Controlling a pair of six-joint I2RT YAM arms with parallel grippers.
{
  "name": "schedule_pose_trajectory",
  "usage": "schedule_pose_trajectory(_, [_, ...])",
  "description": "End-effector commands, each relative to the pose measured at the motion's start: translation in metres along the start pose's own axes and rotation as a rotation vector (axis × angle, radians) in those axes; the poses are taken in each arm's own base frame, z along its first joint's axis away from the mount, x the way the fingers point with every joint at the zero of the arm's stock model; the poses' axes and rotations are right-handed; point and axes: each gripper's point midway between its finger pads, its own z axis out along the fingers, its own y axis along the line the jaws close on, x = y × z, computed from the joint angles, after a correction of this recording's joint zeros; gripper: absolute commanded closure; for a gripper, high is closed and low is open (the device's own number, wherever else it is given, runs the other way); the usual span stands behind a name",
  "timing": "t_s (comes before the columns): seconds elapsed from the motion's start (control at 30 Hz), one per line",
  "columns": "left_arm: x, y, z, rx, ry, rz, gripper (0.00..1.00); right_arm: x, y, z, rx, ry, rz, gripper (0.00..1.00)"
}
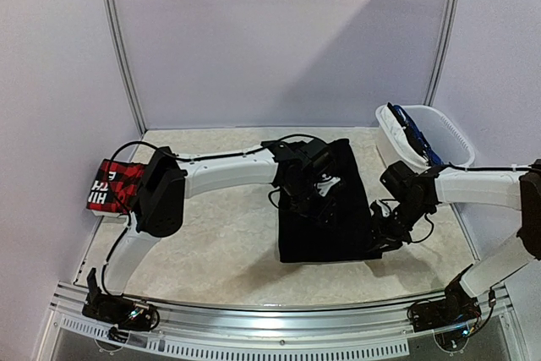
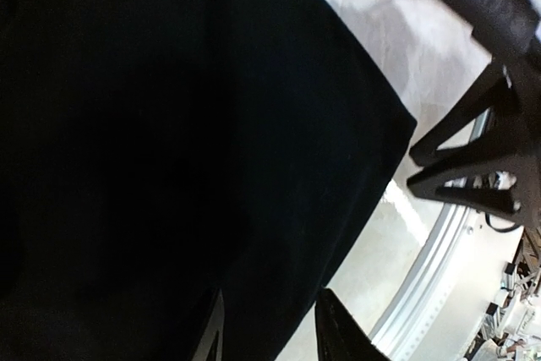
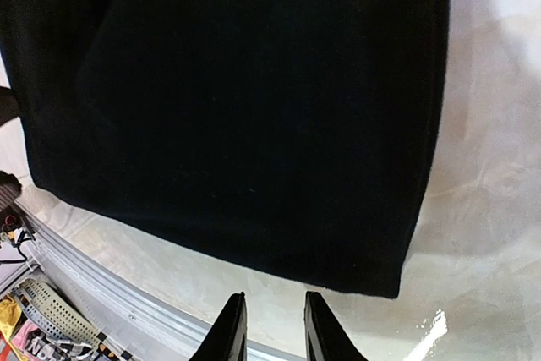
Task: Fold and stack the mixed laundry pile
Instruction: Smooth out the 2/3-rectangle-folded T-shirt at the center of the board.
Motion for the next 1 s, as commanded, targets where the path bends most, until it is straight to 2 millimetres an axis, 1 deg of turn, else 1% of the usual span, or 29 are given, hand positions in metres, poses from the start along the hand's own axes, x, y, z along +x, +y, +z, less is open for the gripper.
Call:
schedule_pose_trajectory(0.0, [-0.008,0.009,0.012,-0.033,-0.006,0.014,0.64,0.003,-0.004,0.014,-0.007,0.031,-0.016,0.76])
schedule_pose_trajectory(0.13, [-0.018,0.026,0.021,-0.053,-0.028,-0.012,0.64,0.009,-0.013,0.022,0.012,0.056,-0.004,0.76])
schedule_pose_trajectory(0.27, [-0.028,0.047,0.025,-0.064,-0.056,-0.042,0.65,0.017,-0.020,0.026,0.027,0.074,0.015,0.76])
schedule_pose_trajectory(0.47, [-0.045,0.080,0.026,-0.070,-0.093,-0.094,0.65,0.032,-0.032,0.032,0.037,0.100,0.052,0.76])
schedule_pose_trajectory(0.6, [-0.054,0.100,0.023,-0.067,-0.116,-0.129,0.65,0.041,-0.039,0.034,0.043,0.109,0.078,0.76])
schedule_pose_trajectory(0.73, [-0.066,0.119,0.011,-0.063,-0.154,-0.167,0.65,0.046,-0.042,0.035,0.043,0.110,0.102,0.76])
schedule_pose_trajectory(0.8, [-0.072,0.126,0.002,-0.063,-0.174,-0.181,0.65,0.046,-0.042,0.034,0.041,0.104,0.110,0.76])
schedule_pose_trajectory(0.9, [-0.081,0.133,-0.021,-0.071,-0.210,-0.194,0.64,0.047,-0.041,0.031,0.042,0.103,0.115,0.76])
schedule_pose_trajectory(0.97, [-0.084,0.135,-0.042,-0.089,-0.233,-0.185,0.64,0.046,-0.039,0.025,0.043,0.092,0.110,0.76])
